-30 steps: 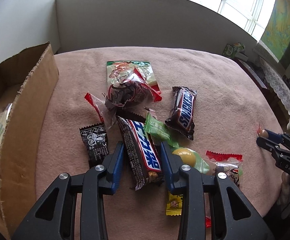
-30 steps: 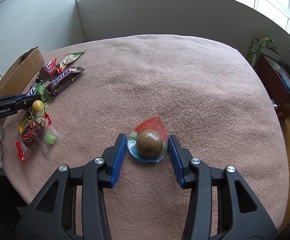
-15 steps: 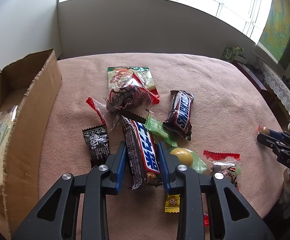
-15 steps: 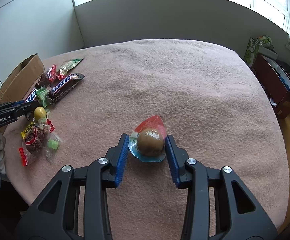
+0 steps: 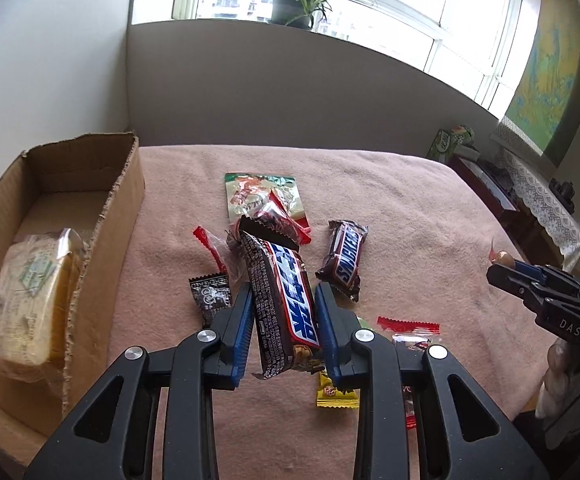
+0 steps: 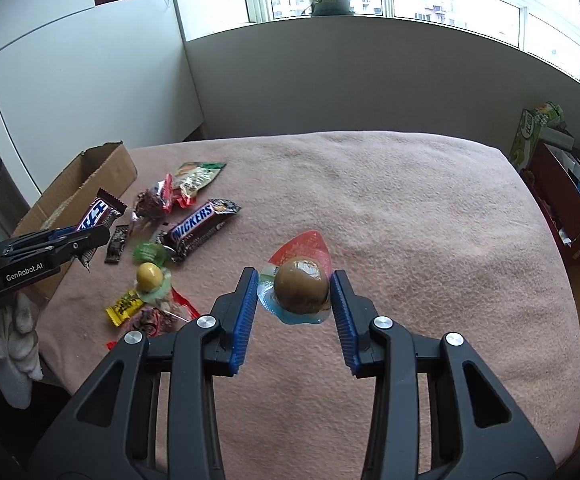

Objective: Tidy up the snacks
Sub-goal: 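Carry the candy bar into the box and release it beside the bread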

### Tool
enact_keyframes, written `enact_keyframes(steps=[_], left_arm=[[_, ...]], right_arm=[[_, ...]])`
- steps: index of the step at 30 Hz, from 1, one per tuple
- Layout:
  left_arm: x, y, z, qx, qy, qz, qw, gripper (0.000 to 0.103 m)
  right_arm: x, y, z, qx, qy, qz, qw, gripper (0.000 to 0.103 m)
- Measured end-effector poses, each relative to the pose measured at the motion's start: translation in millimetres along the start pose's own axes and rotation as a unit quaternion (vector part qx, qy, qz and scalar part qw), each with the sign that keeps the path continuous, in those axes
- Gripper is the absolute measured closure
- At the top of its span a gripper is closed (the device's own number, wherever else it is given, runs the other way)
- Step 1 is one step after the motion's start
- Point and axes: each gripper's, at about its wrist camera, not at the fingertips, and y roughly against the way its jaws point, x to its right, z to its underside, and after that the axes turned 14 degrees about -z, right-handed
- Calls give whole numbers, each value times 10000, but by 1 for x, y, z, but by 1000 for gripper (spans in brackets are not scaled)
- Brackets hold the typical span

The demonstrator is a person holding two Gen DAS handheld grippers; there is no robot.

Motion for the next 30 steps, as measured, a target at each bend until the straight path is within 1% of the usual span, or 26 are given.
enact_keyframes(steps=[6, 9, 12, 19, 21, 25, 30], left_arm=[[-24, 24, -11, 322, 309, 15, 9990, 74], [-41, 35, -14, 514, 481, -60, 9975, 74], [-63, 42, -11, 620, 661, -140, 9958, 74], [-116, 51, -2, 725, 1056, -428, 9908, 74], [-129, 54, 0, 773, 1136, -566, 9889, 74], [-150, 51, 0, 740, 1344, -676, 9858, 74], [-166, 44, 1, 669, 1448, -765, 9842, 74]], right_arm=[[-40, -13, -22, 100, 224, -327, 9992, 64], [-64, -19, -35, 175, 370, -514, 9978, 64], [-88, -31, -45, 152, 517, -705, 9961, 64], [-148, -67, -61, -1, 952, -996, 9905, 64], [-163, -78, -66, -48, 1051, -1077, 9886, 64], [-192, -102, -76, -116, 1184, -1242, 9851, 64], [-222, -138, -83, -282, 1264, -1405, 9816, 64]])
